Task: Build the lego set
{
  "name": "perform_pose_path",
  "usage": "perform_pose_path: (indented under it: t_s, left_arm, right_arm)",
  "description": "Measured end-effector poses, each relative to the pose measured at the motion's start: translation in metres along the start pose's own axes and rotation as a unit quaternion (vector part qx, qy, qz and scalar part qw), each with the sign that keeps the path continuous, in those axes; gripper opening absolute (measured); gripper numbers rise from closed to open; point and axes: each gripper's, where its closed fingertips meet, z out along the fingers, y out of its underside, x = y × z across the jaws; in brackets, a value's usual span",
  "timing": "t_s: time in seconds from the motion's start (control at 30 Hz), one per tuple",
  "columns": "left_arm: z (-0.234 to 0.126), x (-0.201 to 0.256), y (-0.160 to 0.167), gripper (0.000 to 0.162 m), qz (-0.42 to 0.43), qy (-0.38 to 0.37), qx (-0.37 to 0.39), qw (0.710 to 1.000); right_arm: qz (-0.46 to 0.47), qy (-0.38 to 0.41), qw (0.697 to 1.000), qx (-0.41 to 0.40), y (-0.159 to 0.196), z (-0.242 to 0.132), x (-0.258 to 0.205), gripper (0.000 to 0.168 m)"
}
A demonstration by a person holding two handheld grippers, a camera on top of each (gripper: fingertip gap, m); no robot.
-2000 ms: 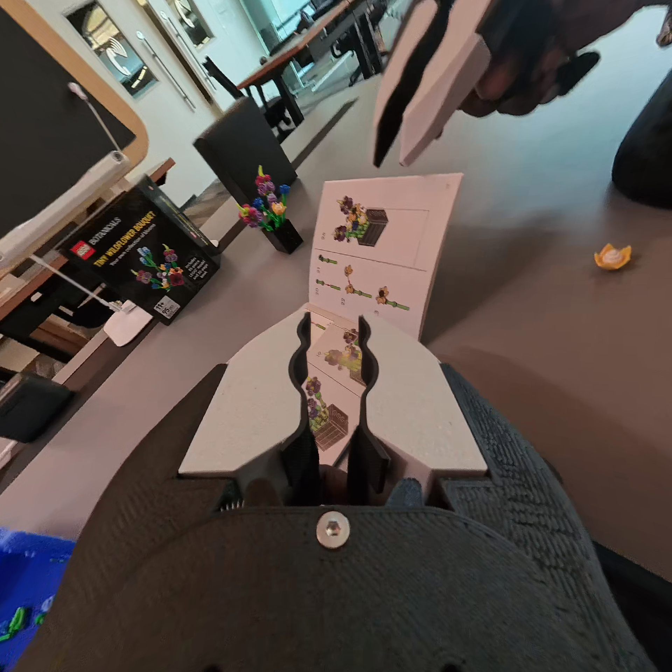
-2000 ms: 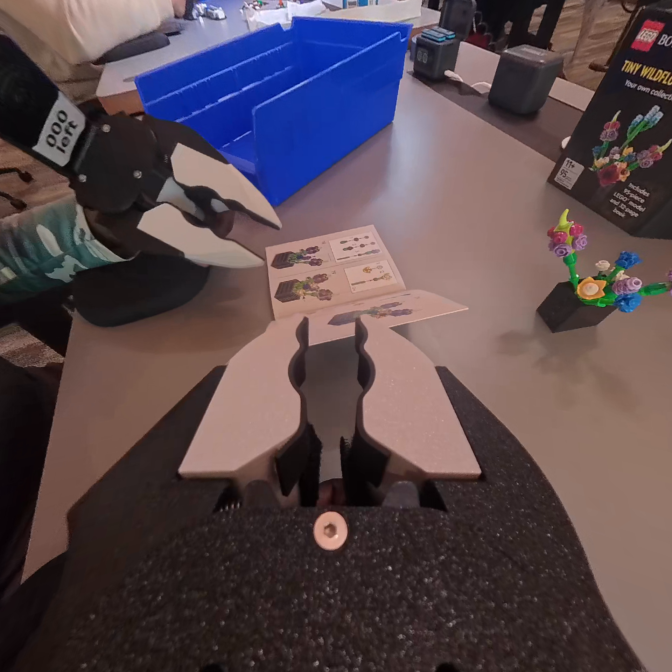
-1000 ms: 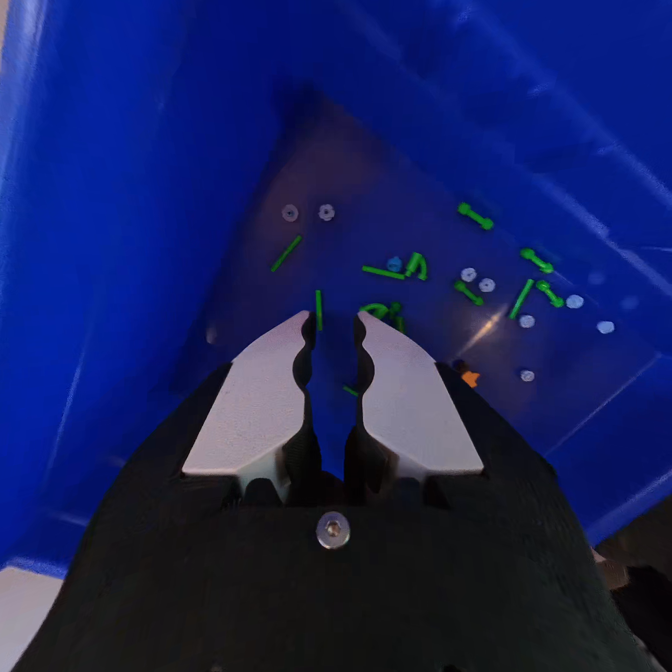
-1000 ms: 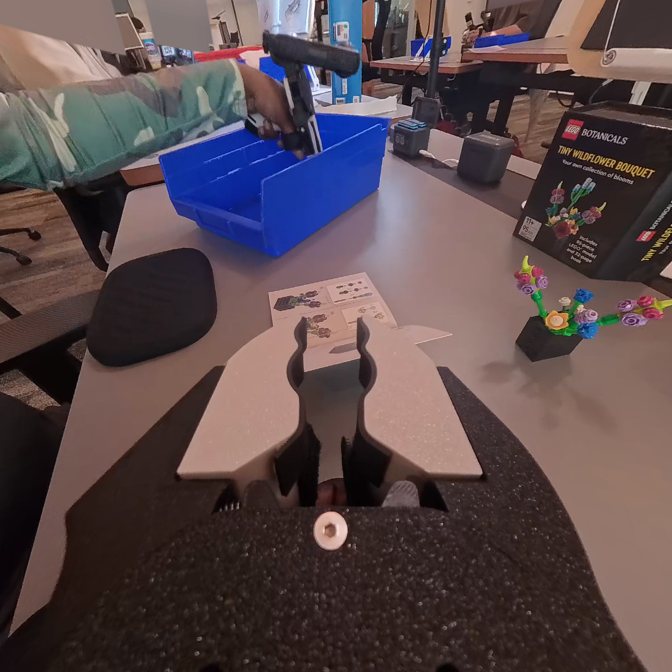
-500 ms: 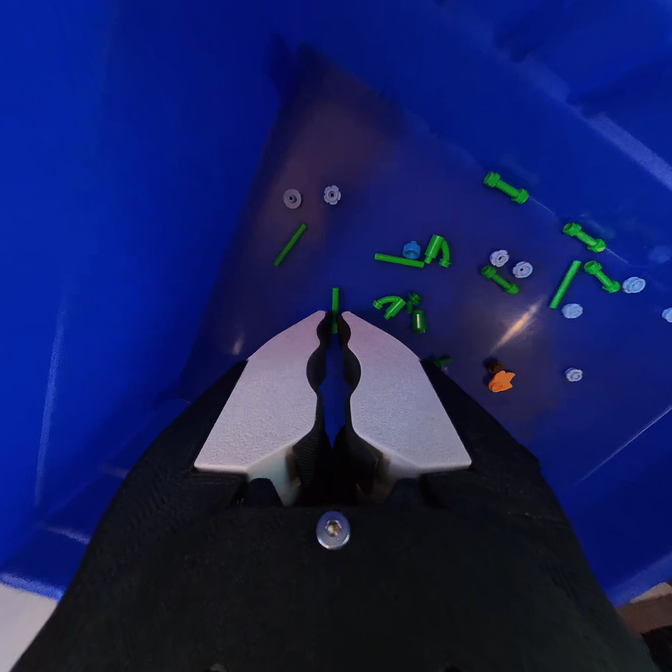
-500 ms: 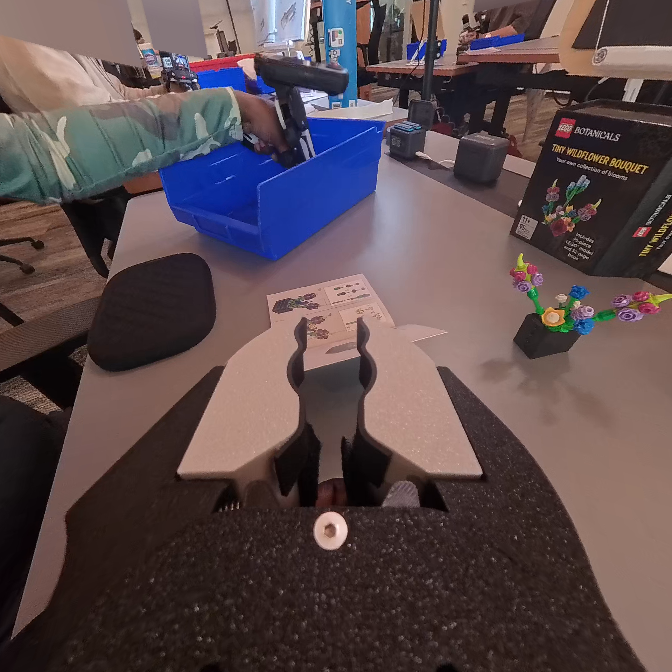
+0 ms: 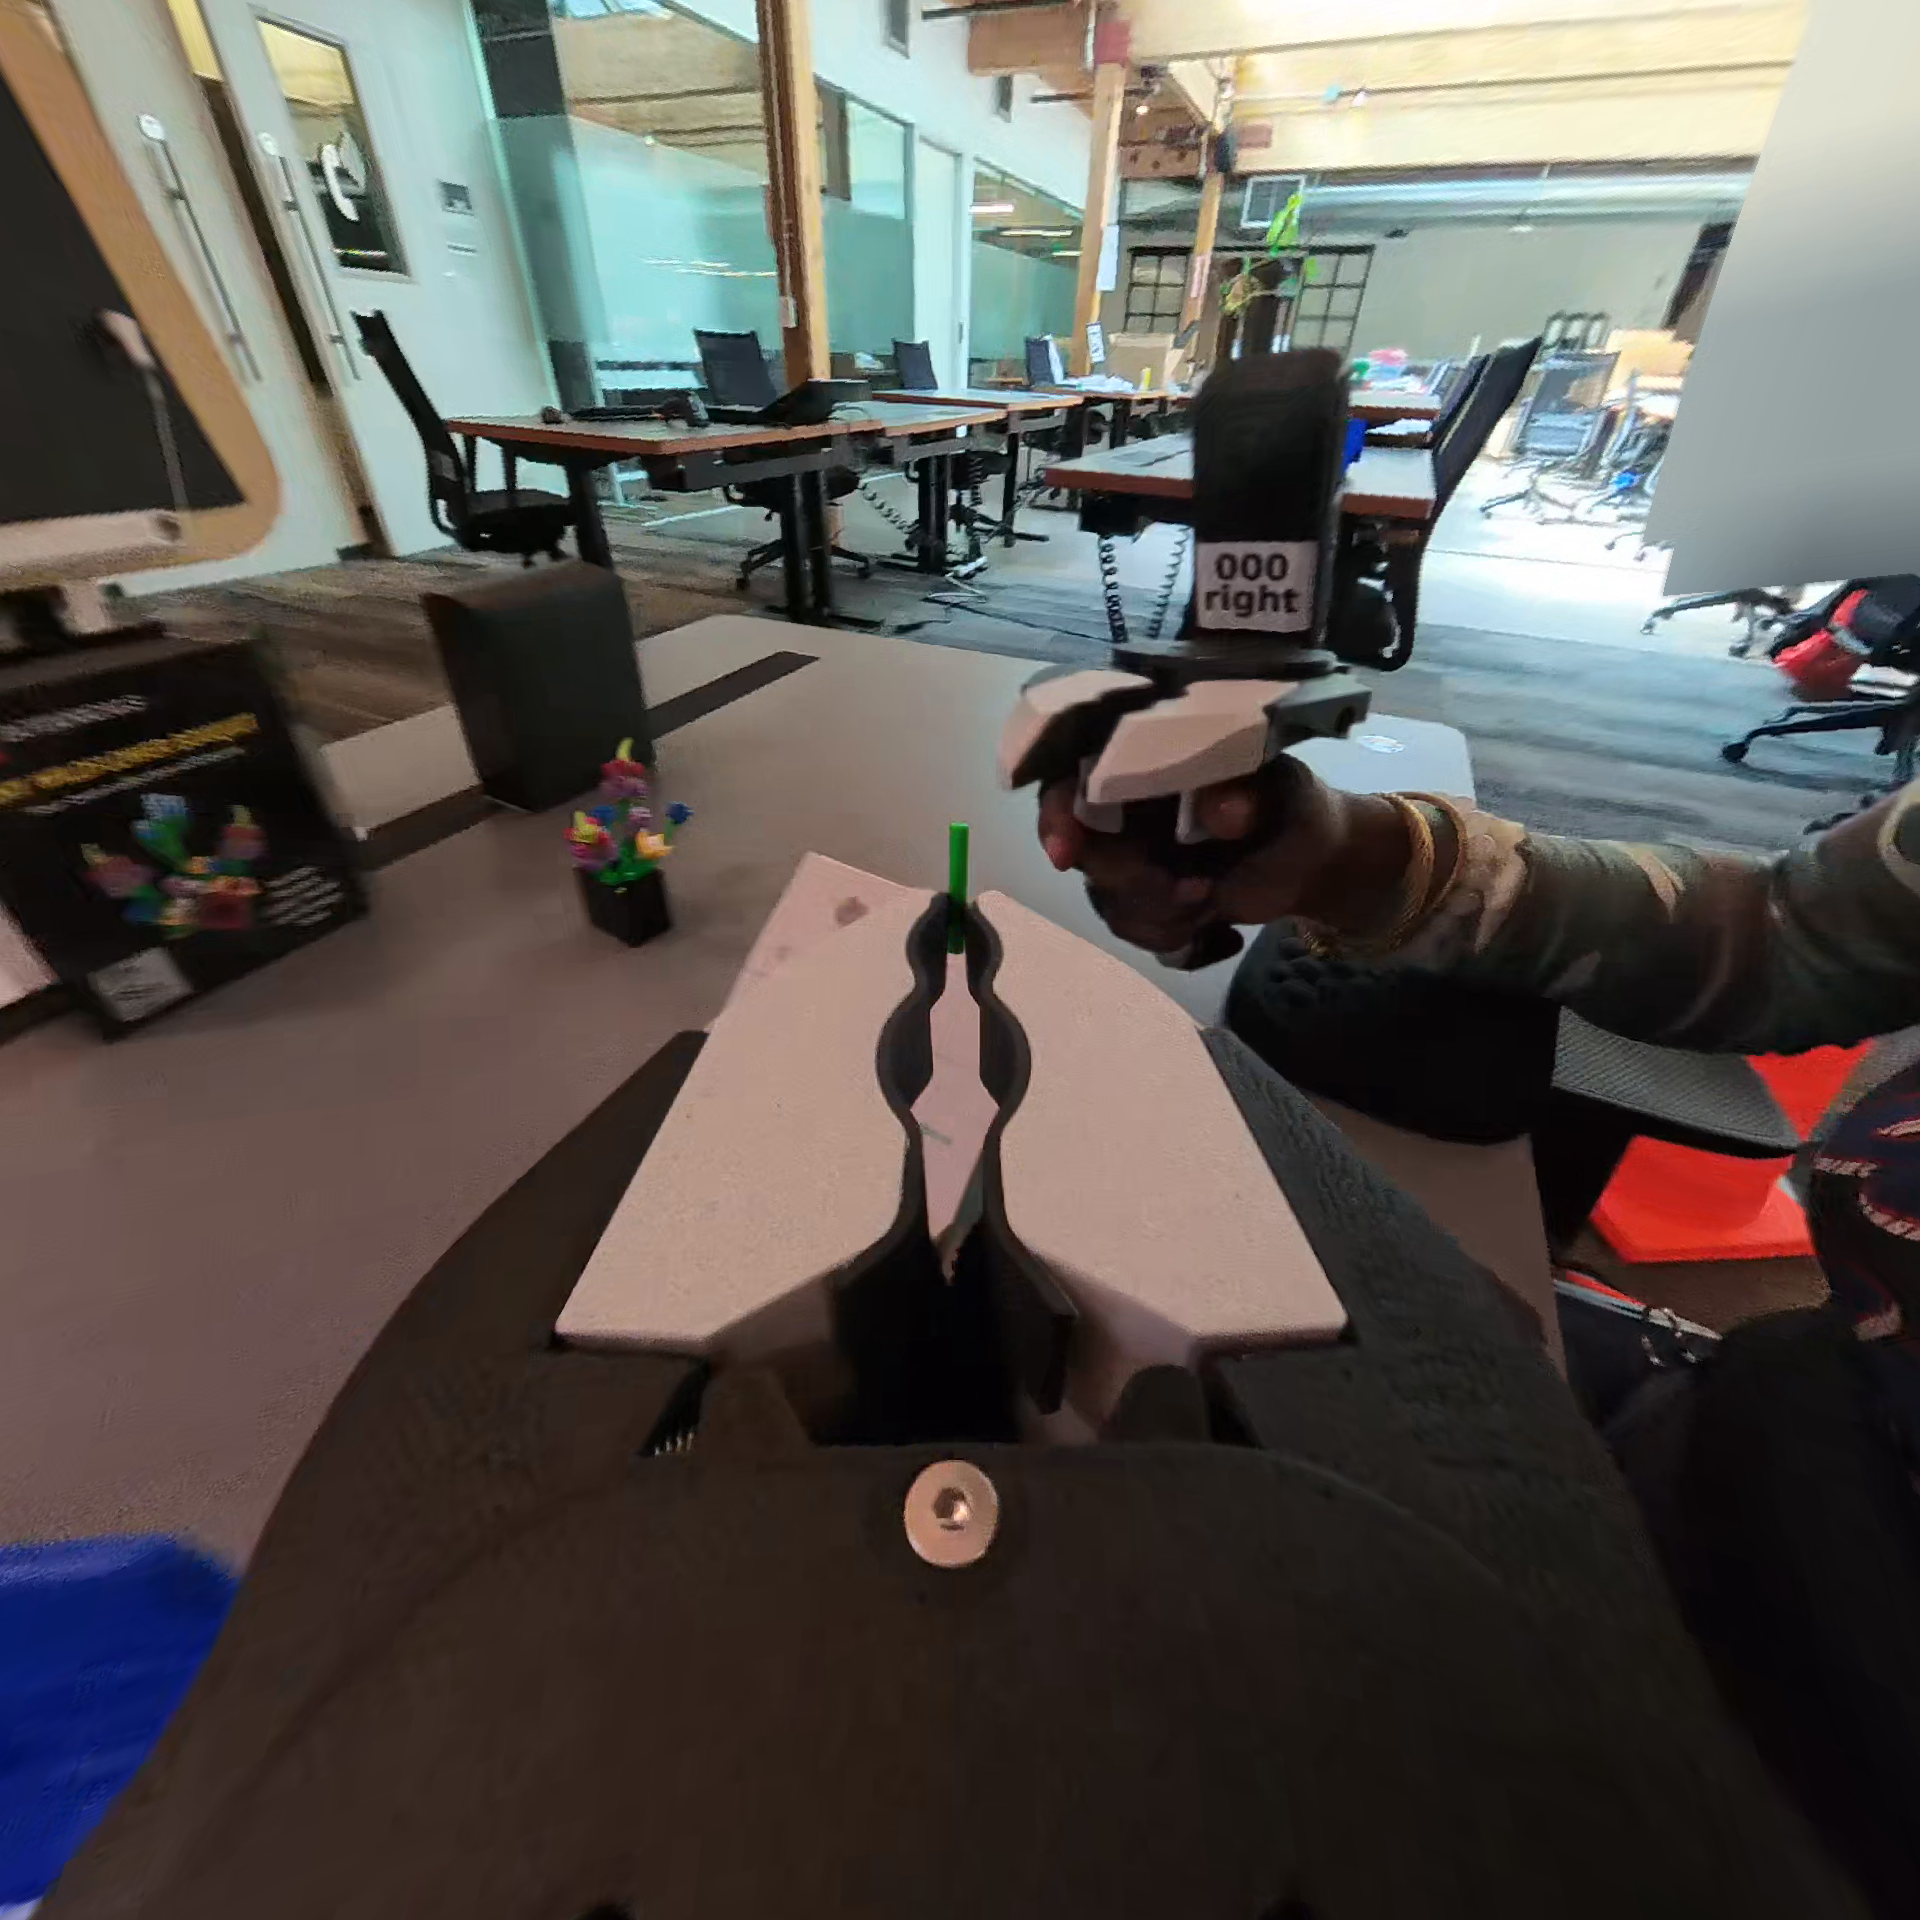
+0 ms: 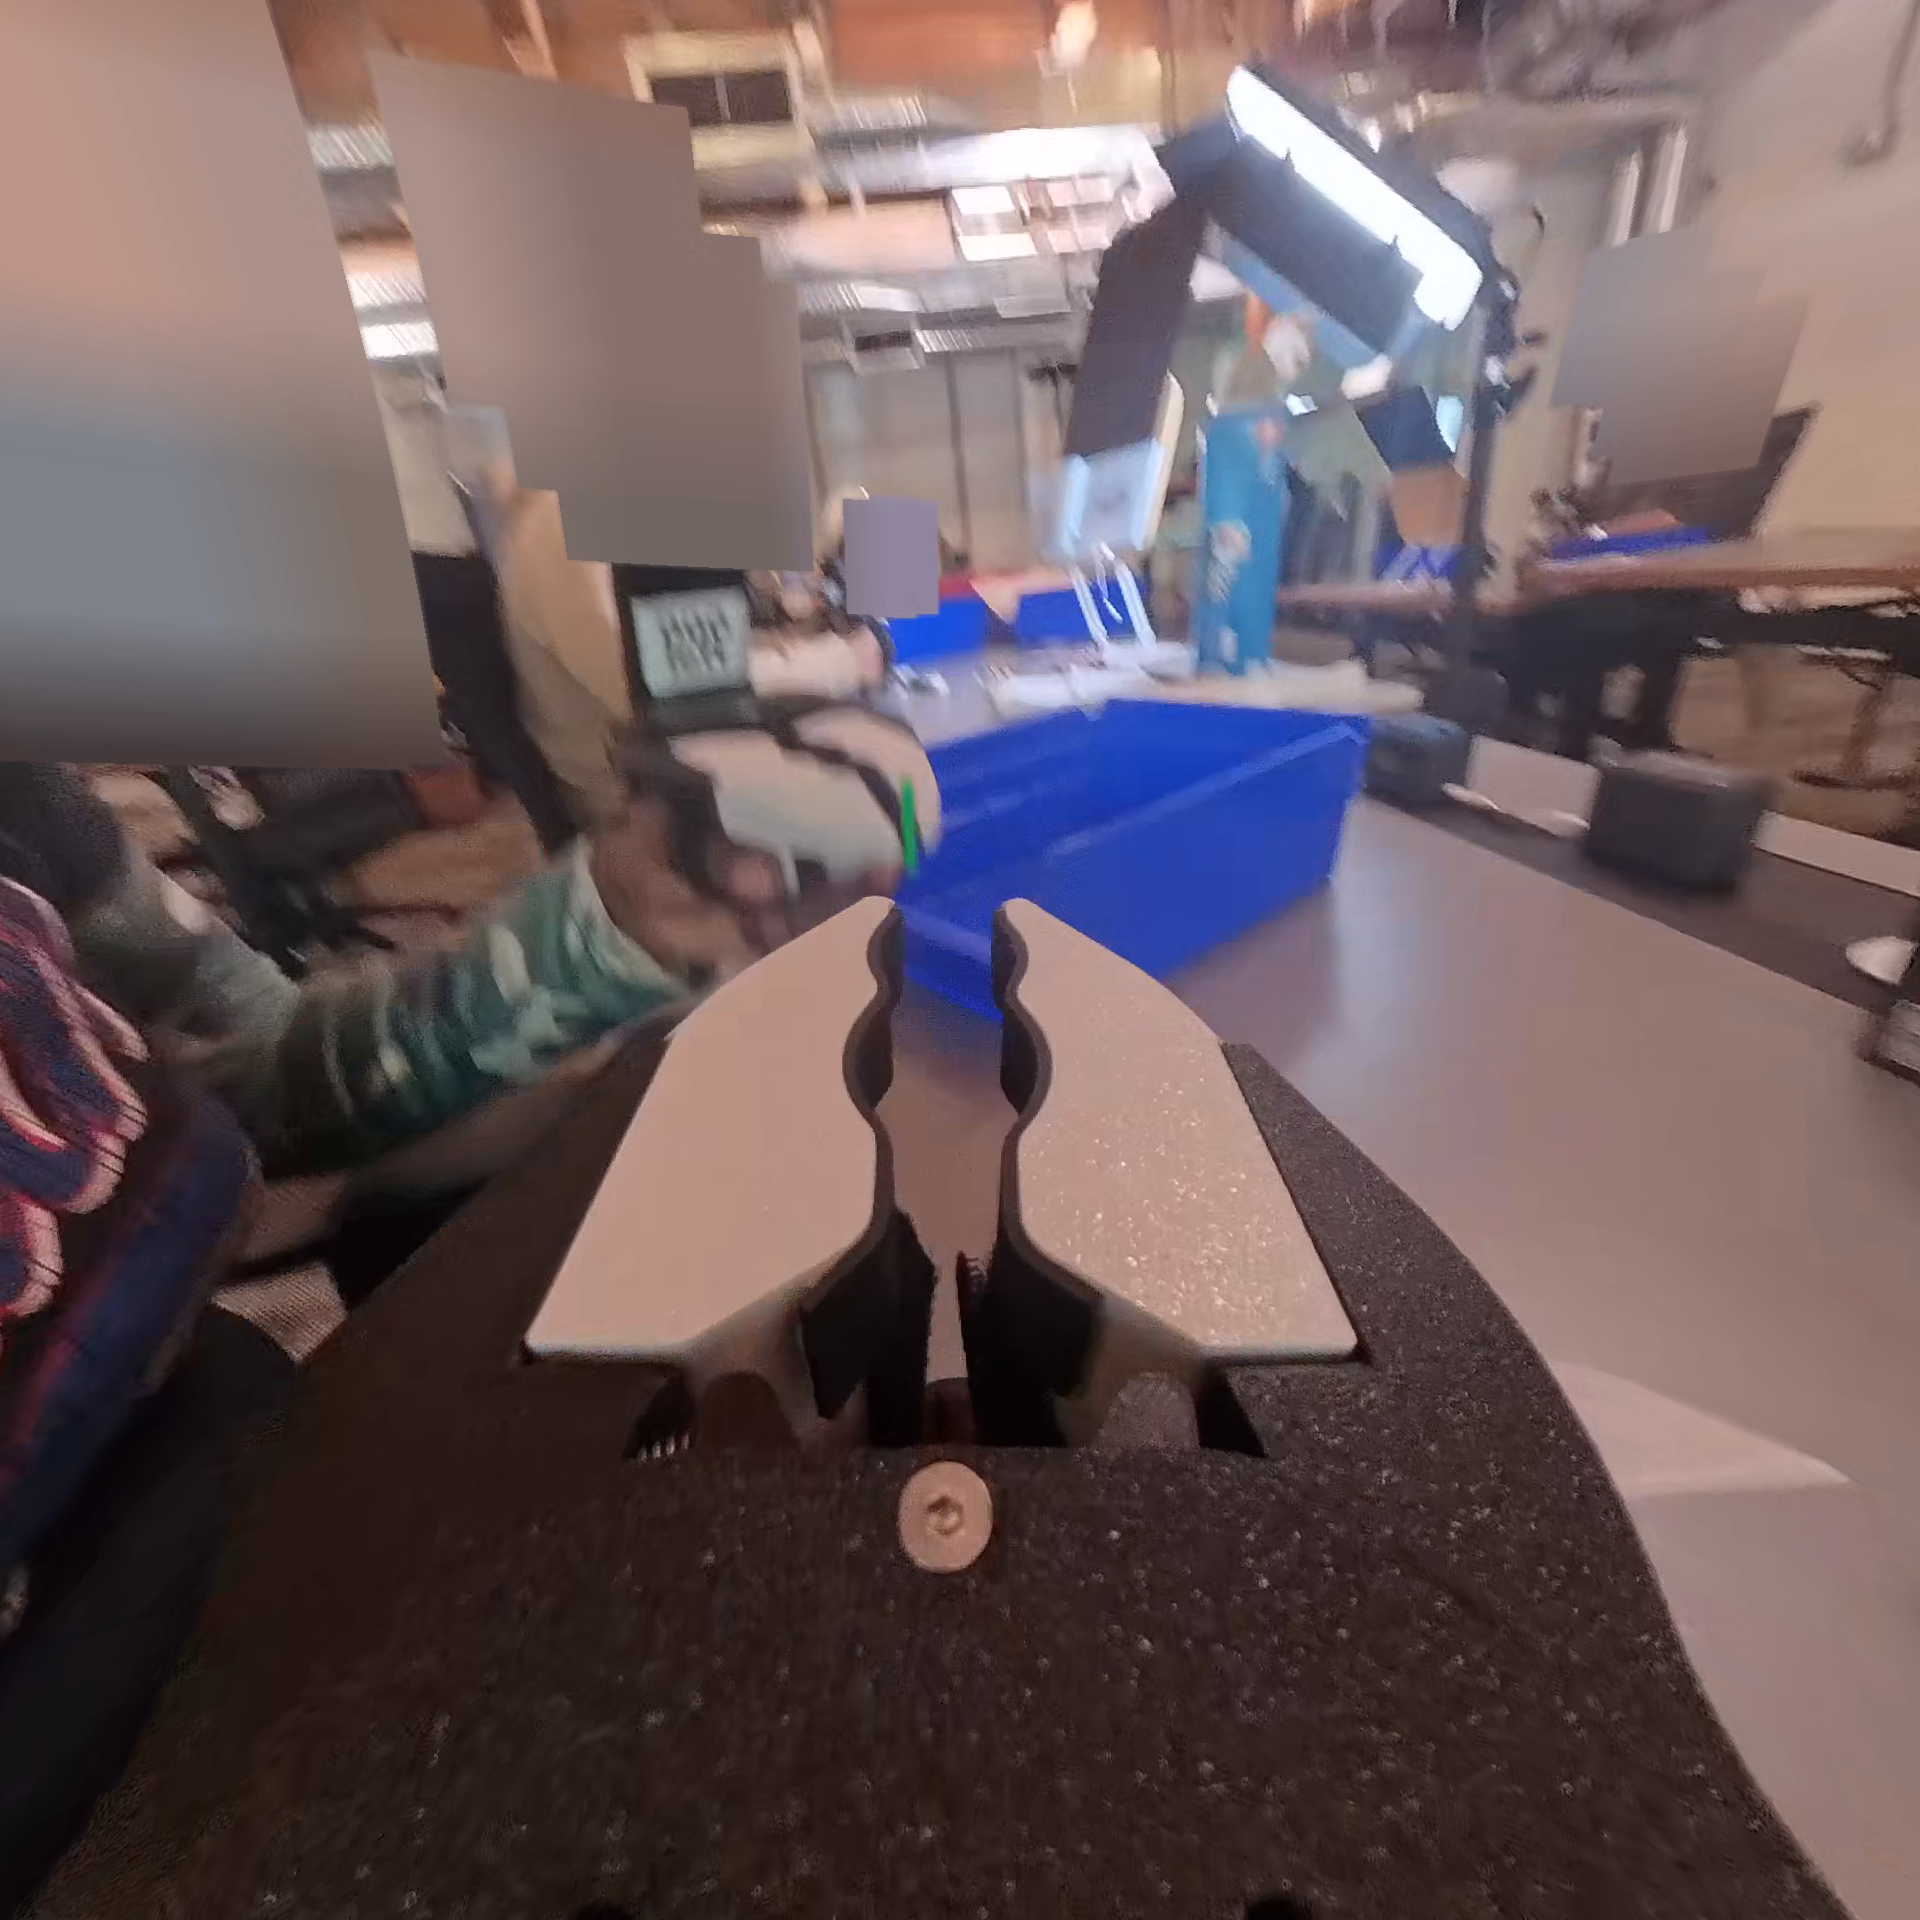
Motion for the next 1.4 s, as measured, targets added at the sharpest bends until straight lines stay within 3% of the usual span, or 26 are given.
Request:
perform_pose_path:
  t_s: [0.13, 0.4, 0.63, 0.77, 0.87, 0.97, 1.13, 1.27, 1.4]
  left_arm:
    - [0.02, 0.015, 0.018, 0.003, -0.024, 0.021, 0.011, 0.999]
    - [0.022, 0.023, 0.015, 0.003, -0.053, 0.056, 0.029, 0.997]
    - [0.024, 0.031, 0.019, 0.003, -0.051, 0.078, 0.027, 0.995]
    - [0.023, 0.014, 0.036, 0.027, -0.013, 0.034, -0.012, 0.999]
    - [0.018, 0.001, 0.054, 0.031, 0.007, 0.003, -0.046, 0.999]
    - [0.015, -0.004, 0.053, 0.031, -0.002, -0.011, -0.034, 0.999]
    - [0.015, -0.007, 0.056, 0.031, -0.023, -0.011, -0.033, 0.999]
    - [0.015, -0.006, 0.057, 0.031, -0.024, -0.008, -0.035, 0.999]
    - [0.017, -0.004, 0.059, 0.031, -0.017, -0.006, -0.045, 0.999]
  right_arm:
    - [0.011, -0.012, 1.0, 0.002, 0.006, 0.01, -0.007, 0.015]
    - [0.06, -0.056, 0.997, 0.003, 0.012, 0.018, -0.015, 0.012]
    - [0.036, -0.07, 0.997, -0.018, 0.018, 0.019, -0.02, 0.003]
    - [-0.004, -0.05, 0.997, -0.05, 0.012, 0.007, -0.015, 0.003]
    - [-0.02, -0.024, 0.988, -0.154, 0.018, -0.016, -0.015, 0.003]
    - [-0.018, 0.016, 0.95, -0.313, 0.037, -0.058, -0.023, 0.003]
    - [0.017, 0.09, 0.796, -0.598, 0.083, -0.162, -0.05, 0.004]
    - [0.043, 0.129, 0.737, -0.662, 0.108, -0.194, -0.058, 0.004]
    - [0.047, 0.144, 0.714, -0.684, 0.124, -0.205, -0.057, 0.004]
